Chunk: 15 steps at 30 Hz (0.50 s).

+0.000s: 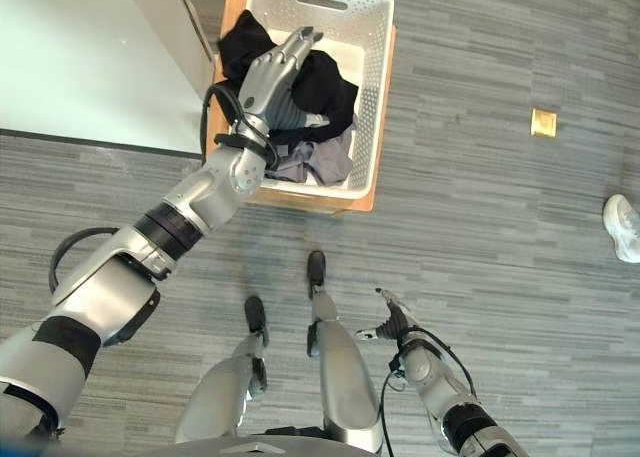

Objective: Pick up bed clothes into laundry basket.

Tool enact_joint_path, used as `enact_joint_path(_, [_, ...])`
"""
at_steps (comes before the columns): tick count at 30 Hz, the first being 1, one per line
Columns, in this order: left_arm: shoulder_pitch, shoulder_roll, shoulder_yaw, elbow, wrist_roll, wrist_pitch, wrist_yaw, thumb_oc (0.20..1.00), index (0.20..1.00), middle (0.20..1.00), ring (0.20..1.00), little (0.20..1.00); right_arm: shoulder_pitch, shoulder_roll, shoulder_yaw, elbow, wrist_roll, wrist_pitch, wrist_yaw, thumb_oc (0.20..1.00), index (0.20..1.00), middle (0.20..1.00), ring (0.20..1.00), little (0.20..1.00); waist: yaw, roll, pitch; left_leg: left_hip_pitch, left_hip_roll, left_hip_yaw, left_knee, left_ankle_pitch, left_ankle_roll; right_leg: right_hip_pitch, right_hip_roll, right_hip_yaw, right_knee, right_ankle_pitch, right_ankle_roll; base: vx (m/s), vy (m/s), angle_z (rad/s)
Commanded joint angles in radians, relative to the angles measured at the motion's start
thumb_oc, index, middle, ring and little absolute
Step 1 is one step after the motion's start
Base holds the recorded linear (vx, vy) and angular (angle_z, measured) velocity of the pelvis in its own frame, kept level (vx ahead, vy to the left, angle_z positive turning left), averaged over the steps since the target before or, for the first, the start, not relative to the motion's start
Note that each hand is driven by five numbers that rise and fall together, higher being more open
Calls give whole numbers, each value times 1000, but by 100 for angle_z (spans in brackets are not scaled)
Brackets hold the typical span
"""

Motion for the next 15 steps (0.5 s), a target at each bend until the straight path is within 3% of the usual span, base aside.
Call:
enact_joint_path(1, [-63, -62, 68, -3, -17, -54, 44, 1000, 1000, 1000, 1000, 1000, 89, -54, -36, -33, 1, -9, -7, 1000, 1000, 1000, 1000, 1000, 13, 73, -48, -72, 73, -122, -20, 83, -39, 134, -73, -58, 15, -109, 140, 45, 2, 5])
enact_joint_path(6, [4, -79, 111, -67, -95, -84, 43, 1000, 1000, 1000, 1000, 1000, 118, -71, -57, -71, -22, -1, -7, 1000, 1000, 1000, 1000, 1000, 7, 70, -87, -22, 78, -113, -20, 67, -38, 175, -74, -53, 15, -118, 139, 72, -21, 2])
enact_joint_path(9, [108, -73, 184, -148, -247, -143, 34, 1000, 1000, 1000, 1000, 1000, 137, -81, -99, -145, -33, 1, -15, 1000, 1000, 1000, 1000, 1000, -2, 60, -124, 11, 81, -104, -20, 57, -39, 202, -75, -52, 15, -124, 137, 104, -38, -3])
enact_joint_path(12, [226, -12, 259, -263, -357, -182, 3, 1000, 1000, 1000, 1000, 1000, 178, -93, -157, -268, -53, 2, -18, 1000, 1000, 1000, 1000, 1000, -13, 54, -172, 38, 84, -91, -20, 47, -40, 225, -71, -46, 15, -132, 135, 156, -42, -12])
enact_joint_path(13, [347, 54, 336, -378, -471, -227, -32, 1000, 1000, 1000, 1000, 1000, 186, -88, -202, -318, -53, 10, -21, 1000, 1000, 1000, 1000, 1000, -16, 52, -209, 50, 86, -86, -20, 46, -41, 238, -71, -40, 15, -136, 131, 176, -36, -8])
enact_joint_path(15, [479, 97, 411, -477, -553, -262, -80, 1000, 1000, 1000, 1000, 1000, 193, -79, -234, -355, -63, 22, -15, 1000, 1000, 1000, 1000, 1000, -13, 50, -242, 63, 86, -88, -20, 44, -41, 253, -71, -39, 15, -142, 128, 131, -24, -5])
